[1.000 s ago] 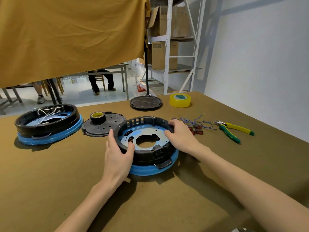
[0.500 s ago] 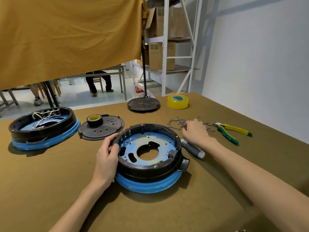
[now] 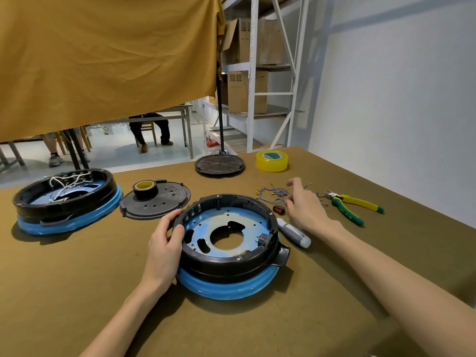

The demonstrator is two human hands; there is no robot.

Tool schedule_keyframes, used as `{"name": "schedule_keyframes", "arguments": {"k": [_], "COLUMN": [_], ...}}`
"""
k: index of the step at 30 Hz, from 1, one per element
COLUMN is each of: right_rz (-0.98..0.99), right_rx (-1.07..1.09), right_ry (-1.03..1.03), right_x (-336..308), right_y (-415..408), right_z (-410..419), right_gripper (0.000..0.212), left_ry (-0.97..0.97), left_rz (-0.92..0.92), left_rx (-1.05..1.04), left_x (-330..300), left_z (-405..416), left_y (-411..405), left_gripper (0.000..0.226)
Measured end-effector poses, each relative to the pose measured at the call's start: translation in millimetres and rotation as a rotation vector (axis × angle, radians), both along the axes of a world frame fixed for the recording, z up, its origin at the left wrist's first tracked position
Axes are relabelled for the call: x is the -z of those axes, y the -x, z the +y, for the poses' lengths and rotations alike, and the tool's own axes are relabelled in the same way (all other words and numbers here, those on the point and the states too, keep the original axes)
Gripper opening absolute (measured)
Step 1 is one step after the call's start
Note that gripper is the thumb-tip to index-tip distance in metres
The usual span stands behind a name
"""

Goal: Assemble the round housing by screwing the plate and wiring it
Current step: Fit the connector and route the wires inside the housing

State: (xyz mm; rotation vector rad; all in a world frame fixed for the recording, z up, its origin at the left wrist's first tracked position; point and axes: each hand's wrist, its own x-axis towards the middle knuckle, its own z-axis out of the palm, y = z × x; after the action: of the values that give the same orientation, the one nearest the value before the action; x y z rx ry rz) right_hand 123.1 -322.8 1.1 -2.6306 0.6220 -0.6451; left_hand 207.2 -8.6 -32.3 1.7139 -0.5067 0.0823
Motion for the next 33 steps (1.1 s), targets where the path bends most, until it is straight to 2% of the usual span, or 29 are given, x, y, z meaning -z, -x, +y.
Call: {"name": "schedule_keyframes", "arguments": {"k": [2, 5, 7, 9, 11, 13, 16, 19, 22, 25, 30, 33], "right_rz": [-0.027, 0.046, -0.042, -0.196, -0.271, -0.279, -0.271, -0.252, -0.227, -0.187, -0.17, -0.117], "right_rx": [-0.009, -0.008, 0.013, 0.023, -0.028, -0.105, -0.239, -0.333, -0.304, -0.292, -0.407, -0.487], "right_ry": [-0.106, -0.062, -0.117, -0.287, -0.477, -0.606, -0.908, -1.056, -0.993, -0.889, -0.745, -0.578], "right_x": [-1, 2, 1, -7, -18, -29, -41, -46, -43, -38, -31, -29], "right_y": [5, 13, 15, 13, 8, 2, -2, -8, -15, -19, -19, -17], "right_z": [1, 0, 0, 4, 13, 24, 47, 67, 82, 87, 88, 92], "right_gripper": [0.035, 0.032, 0.026, 0.019, 0.014, 0.011, 0.012, 0.027, 0.036, 0.028, 0.023, 0.022], "left_ry": [0.0, -0.002, -0.011, -0.015, -0.014, -0.019, -0.034, -0.046, -0.054, -0.06, -0.073, -0.093], "left_rz": [0.001, 0.0, -0.002, -0.004, -0.005, -0.002, -0.002, 0.001, 0.004, 0.005, -0.013, -0.104], "left_rx": [0.003, 0.007, 0.013, 0.018, 0.016, 0.014, 0.018, 0.034, 0.046, 0.047, 0.052, -0.013], "left_x": [-1, 0, 1, 1, 1, 1, 1, 0, 1, 1, 2, 0], "left_z": [0, 2, 2, 2, 2, 3, 4, 6, 7, 9, 9, 15], "left_y": [2, 3, 3, 3, 3, 2, 2, 3, 4, 3, 1, -2], "left_gripper": [0.039, 0.039, 0.038, 0.037, 0.037, 0.038, 0.039, 0.041, 0.043, 0.043, 0.042, 0.024]}}
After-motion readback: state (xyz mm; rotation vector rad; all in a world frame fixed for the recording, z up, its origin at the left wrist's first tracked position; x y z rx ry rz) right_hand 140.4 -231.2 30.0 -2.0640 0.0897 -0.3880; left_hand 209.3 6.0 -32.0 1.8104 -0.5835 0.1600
